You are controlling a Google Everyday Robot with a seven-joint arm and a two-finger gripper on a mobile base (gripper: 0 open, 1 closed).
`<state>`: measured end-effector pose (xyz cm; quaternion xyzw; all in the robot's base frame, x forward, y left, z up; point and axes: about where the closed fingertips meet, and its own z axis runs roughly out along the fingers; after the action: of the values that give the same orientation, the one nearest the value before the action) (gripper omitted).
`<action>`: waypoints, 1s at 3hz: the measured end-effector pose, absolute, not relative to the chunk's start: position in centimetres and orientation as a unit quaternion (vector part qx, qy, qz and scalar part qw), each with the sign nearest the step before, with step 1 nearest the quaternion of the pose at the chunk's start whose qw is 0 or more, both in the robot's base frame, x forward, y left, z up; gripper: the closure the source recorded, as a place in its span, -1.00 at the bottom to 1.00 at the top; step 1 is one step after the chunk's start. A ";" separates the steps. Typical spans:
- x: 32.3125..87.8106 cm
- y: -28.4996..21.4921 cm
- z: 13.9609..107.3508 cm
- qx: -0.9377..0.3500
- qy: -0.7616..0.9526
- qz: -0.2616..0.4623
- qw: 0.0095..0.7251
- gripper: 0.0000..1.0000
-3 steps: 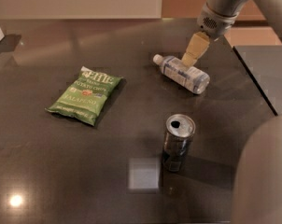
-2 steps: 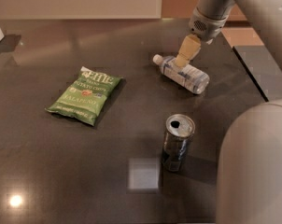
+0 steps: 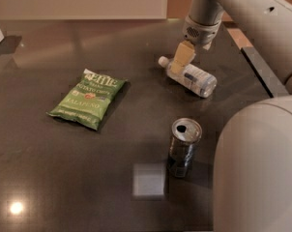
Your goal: Place blue plastic bottle upright
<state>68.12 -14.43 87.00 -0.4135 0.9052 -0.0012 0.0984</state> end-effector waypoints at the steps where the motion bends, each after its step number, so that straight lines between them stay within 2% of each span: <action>1: 68.0 -13.9 85.9 -0.410 0.908 -0.014 0.085 -1.00; 2: 67.9 -13.6 85.0 -0.408 0.910 -0.026 0.071 -1.00; 3: 67.8 -13.5 84.3 -0.404 0.912 -0.040 0.056 -0.71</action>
Offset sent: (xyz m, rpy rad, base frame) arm -0.0115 0.0083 -0.0252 -0.1107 0.0623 -0.0293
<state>67.80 -13.51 84.34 -0.4042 0.9120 -0.0400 0.0565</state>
